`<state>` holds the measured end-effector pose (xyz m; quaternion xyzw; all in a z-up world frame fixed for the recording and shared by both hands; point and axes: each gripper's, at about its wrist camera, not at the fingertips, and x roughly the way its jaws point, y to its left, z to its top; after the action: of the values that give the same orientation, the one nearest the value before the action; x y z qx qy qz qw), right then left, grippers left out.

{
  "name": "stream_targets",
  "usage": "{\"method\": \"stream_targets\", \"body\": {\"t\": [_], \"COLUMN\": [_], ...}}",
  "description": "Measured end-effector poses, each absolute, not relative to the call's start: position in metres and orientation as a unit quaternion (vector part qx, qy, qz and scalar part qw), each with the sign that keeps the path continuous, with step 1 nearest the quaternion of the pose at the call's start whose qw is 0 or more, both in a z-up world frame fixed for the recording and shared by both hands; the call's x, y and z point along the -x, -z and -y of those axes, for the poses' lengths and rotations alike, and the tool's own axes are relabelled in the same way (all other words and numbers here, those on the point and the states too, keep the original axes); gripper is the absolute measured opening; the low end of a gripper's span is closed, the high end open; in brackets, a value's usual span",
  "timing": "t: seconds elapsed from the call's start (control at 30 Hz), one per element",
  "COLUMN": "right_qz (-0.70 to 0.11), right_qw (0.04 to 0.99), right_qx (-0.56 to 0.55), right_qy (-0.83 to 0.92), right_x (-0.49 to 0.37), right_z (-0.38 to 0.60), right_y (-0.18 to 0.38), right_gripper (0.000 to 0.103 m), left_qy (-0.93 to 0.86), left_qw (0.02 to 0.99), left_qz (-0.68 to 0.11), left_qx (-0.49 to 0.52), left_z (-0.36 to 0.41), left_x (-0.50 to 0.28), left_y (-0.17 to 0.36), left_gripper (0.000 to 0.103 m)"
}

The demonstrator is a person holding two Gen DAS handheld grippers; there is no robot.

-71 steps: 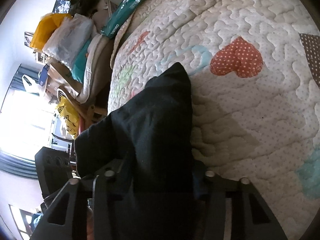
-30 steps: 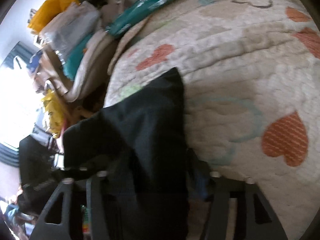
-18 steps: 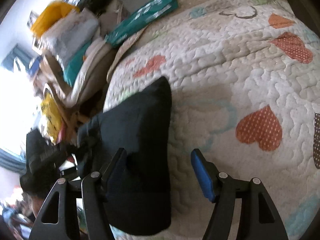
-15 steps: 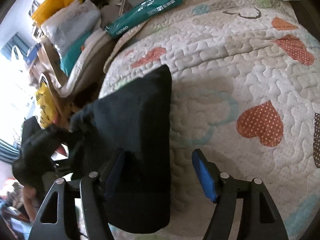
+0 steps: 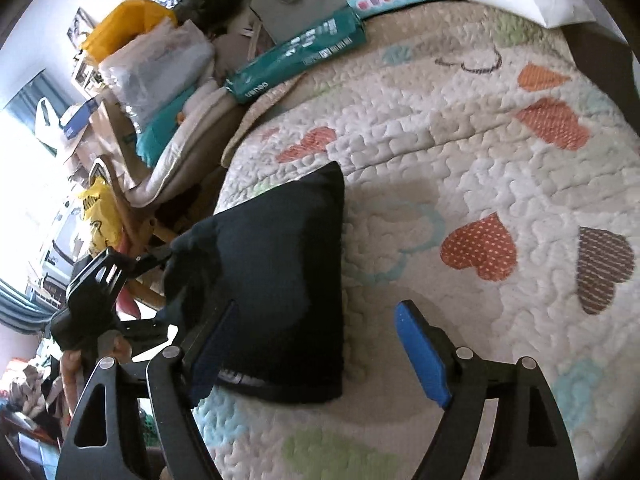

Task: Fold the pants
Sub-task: 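Release the pants and pull both grippers back from the stack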

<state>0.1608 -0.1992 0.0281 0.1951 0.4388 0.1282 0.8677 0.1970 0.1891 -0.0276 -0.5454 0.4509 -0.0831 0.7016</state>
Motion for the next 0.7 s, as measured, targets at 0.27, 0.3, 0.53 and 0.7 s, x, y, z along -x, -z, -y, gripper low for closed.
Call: {"method": "stream_targets", "body": {"t": [0.27, 0.3, 0.53, 0.7], "right_qz": [-0.441, -0.442, -0.448, -0.437], "right_qw": [0.864, 0.863, 0.86, 0.874], "right_qx": [-0.196, -0.199, -0.21, -0.187], "right_qy": [-0.14, -0.14, -0.126, -0.102], "right_x": [-0.1, -0.092, -0.065, -0.052], "right_z": [0.196, 0.196, 0.198, 0.197], "right_y": [-0.033, -0.031, -0.017, -0.02], "right_gripper": [0.085, 0.085, 0.085, 0.085], "left_qy": [-0.01, -0.026, -0.072, -0.088], "left_qw": [0.813, 0.832, 0.886, 0.893], "left_qz": [-0.44, -0.434, -0.422, -0.429], "left_qx": [0.38, 0.344, 0.175, 0.099], "left_z": [-0.186, -0.179, -0.116, -0.073], "left_x": [-0.137, -0.125, -0.049, -0.013], "left_y": [-0.028, -0.037, -0.064, -0.065], "left_gripper": [0.07, 0.07, 0.07, 0.072]}}
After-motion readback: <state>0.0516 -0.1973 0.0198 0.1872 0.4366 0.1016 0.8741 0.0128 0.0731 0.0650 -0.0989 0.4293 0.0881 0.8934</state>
